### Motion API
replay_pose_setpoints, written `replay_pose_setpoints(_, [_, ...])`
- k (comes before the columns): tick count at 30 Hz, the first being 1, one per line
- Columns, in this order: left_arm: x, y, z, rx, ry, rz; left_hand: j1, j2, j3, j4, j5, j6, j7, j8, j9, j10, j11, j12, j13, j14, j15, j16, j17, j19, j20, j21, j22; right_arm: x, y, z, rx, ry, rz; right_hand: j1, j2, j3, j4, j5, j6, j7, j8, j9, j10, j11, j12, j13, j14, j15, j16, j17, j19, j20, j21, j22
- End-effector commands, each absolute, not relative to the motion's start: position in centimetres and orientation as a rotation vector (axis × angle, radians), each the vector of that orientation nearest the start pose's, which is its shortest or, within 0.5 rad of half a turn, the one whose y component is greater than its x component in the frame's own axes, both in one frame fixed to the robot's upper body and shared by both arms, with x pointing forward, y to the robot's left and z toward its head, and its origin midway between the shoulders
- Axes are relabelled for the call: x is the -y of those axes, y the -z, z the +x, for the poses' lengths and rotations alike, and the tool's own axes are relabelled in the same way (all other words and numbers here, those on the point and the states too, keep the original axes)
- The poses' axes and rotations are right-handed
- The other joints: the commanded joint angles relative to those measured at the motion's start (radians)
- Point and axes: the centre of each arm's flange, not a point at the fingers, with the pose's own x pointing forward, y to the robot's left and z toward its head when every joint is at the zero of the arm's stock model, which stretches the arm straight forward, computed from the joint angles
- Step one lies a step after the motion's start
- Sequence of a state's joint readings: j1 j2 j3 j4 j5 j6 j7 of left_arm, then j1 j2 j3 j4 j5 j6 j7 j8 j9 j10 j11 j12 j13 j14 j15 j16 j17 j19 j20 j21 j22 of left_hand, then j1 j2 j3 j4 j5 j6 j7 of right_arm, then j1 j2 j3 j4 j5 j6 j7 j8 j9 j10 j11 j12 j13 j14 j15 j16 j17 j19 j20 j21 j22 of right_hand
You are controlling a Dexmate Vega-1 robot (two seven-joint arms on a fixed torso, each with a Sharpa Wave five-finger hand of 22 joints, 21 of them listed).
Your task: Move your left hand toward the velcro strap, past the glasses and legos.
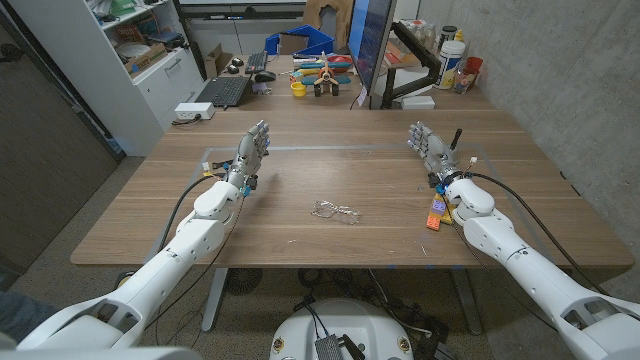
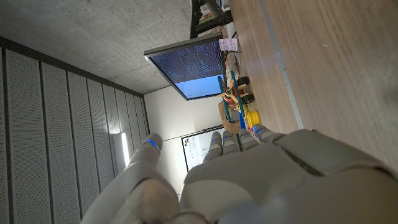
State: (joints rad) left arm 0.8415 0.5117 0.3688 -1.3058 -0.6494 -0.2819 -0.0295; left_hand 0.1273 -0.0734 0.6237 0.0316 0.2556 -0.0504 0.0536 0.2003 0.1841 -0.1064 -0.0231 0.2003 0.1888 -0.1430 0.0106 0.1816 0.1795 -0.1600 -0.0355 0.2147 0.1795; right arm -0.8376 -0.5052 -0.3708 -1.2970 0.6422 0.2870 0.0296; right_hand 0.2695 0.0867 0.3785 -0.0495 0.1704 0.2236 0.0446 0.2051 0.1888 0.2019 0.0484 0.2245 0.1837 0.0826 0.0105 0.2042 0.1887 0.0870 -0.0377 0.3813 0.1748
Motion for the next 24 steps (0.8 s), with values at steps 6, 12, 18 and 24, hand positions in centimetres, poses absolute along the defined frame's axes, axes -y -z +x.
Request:
replay_pose_setpoints(6, [-28.4,2.7,65.1,0.579,0.225,-0.032,0.014,0.003,0.006,0.000,0.007,0.003,0.007,0.005,0.003,-0.003,0.001,0.008,0.003,-0.004,0.001,0.007,0.003,-0.007,-0.011,0.003,0.002,28.8,3.3,65.2,0.586,-0.206,0.038,0.007,0.001,0.003,-0.003,0.004,0.007,-0.004,0.002,0.002,0.010,-0.001,0.005,0.002,0.011,0.001,0.006,0.002,0.007,-0.023,0.004,0.001])
replay_pose_setpoints(12, [-28.5,2.5,64.5,0.587,0.220,-0.014,0.015,0.004,0.005,0.000,0.007,0.005,0.005,0.005,0.003,-0.004,0.001,0.008,0.003,-0.004,0.001,0.007,0.003,-0.009,-0.010,0.002,0.002,29.0,3.6,64.9,0.584,-0.202,0.042,0.007,0.002,0.002,-0.004,0.004,0.008,-0.003,0.002,0.002,0.011,-0.002,0.005,0.002,0.013,0.000,0.006,0.003,0.009,-0.023,0.002,0.001])
replay_pose_setpoints(18, [-28.6,2.2,63.6,0.596,0.210,0.012,0.016,0.005,0.004,-0.001,0.008,0.007,0.005,0.005,0.003,0.001,0.000,0.009,0.003,-0.002,0.002,0.008,0.003,-0.009,-0.008,0.001,0.002,29.2,3.7,64.6,0.587,-0.202,0.043,0.006,0.002,-0.001,-0.004,0.004,0.010,-0.003,0.002,0.002,0.014,-0.002,0.005,0.002,0.014,0.000,0.006,0.003,0.011,-0.022,0.000,0.002])
replay_pose_setpoints(24, [-28.8,2.1,62.5,0.600,0.193,0.034,0.018,0.006,0.004,-0.002,0.009,0.014,0.005,0.007,0.003,0.005,0.002,0.010,0.003,0.002,0.002,0.009,0.003,-0.011,-0.004,-0.001,0.002,29.4,3.6,64.4,0.592,-0.204,0.043,0.006,0.002,-0.002,-0.006,0.004,0.011,-0.003,0.001,0.002,0.015,-0.003,0.005,0.002,0.016,0.000,0.006,0.003,0.013,-0.022,-0.002,0.002])
